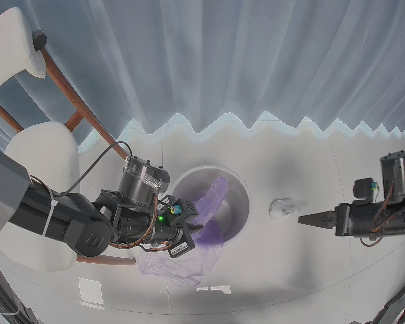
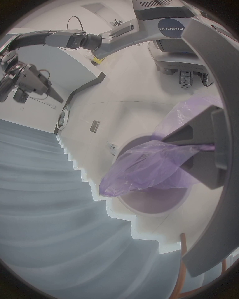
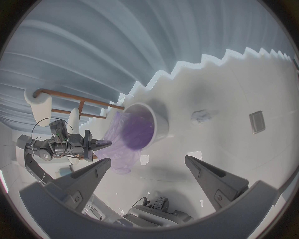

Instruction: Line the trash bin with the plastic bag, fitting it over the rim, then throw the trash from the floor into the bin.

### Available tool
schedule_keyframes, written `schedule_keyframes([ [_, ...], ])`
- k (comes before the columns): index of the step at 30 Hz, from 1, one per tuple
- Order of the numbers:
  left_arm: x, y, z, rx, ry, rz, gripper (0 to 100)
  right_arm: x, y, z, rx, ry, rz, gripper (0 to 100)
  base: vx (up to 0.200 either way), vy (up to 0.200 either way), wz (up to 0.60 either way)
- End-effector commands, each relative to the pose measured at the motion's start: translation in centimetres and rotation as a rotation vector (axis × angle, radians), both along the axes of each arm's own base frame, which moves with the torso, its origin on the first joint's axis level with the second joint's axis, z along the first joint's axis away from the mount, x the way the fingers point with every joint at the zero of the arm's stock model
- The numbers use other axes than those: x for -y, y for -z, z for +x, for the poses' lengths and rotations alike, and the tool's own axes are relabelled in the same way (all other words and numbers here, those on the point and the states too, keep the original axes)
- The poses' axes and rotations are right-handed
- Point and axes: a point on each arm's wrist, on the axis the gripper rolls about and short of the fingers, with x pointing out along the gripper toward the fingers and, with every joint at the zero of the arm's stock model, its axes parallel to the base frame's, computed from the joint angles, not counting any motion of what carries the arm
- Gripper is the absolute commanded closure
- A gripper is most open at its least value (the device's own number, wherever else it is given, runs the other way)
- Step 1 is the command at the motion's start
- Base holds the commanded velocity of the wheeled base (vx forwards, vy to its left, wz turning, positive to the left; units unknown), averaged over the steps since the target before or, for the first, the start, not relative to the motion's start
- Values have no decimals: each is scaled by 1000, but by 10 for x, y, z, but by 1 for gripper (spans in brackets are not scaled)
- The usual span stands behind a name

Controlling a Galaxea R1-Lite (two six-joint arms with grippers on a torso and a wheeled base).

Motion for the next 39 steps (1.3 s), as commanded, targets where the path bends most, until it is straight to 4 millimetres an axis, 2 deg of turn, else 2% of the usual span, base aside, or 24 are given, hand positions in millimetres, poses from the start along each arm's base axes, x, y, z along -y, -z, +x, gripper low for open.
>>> schedule_keyframes([
  [1, 0, 1, 1, 11, 1, 1, 100, -36, 12, 42, -70, -56, -28, 0, 0, 0, 0],
  [7, 0, 0, 0, 17, 2, -3, 100, -56, 8, 71, -41, -38, -43, 0, 0, 0, 0],
  [22, -1, 2, 2, 14, -5, 0, 100, -119, 9, 122, -3, -56, -13, 0, 0, 0, 0],
  [30, -2, 1, 3, 16, -13, -2, 100, -142, 15, 128, -6, -79, -3, 0, 0, 0, 0],
  [39, 2, 0, 1, 26, -10, -10, 100, -147, 26, 129, -31, -88, -24, 0, 0, 0, 0],
])
